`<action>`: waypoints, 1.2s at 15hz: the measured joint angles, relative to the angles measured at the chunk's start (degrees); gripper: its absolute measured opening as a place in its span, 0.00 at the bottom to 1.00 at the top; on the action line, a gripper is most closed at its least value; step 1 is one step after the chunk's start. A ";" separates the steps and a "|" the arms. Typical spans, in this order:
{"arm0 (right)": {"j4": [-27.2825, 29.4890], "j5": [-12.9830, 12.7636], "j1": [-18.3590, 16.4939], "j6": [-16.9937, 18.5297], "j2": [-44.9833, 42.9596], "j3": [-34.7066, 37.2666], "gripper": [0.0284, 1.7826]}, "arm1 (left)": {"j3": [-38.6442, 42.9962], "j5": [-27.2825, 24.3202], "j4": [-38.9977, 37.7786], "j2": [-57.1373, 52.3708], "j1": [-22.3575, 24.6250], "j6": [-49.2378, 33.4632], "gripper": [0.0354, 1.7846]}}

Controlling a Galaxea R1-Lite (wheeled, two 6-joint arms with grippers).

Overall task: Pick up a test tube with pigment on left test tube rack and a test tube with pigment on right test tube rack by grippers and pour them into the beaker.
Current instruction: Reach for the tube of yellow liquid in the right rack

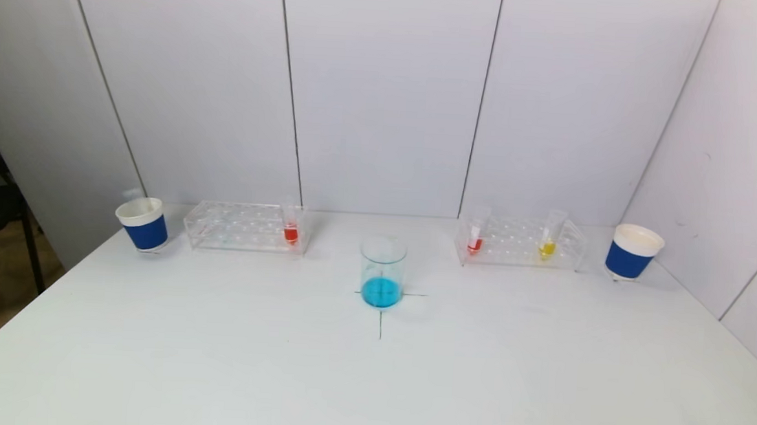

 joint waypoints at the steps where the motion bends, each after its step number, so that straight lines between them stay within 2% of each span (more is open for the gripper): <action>1: -2.89 0.16 0.05 -0.20 3.84 -0.66 0.99 | 0.00 -0.02 0.00 0.00 0.00 0.01 0.99; 10: -25.53 0.90 0.16 -0.29 39.06 -6.78 0.99 | 0.00 0.00 0.00 0.00 0.00 0.00 0.99; 18: -52.68 0.35 0.20 0.55 66.79 -6.86 0.99 | 0.00 0.00 0.00 0.00 0.00 0.01 0.99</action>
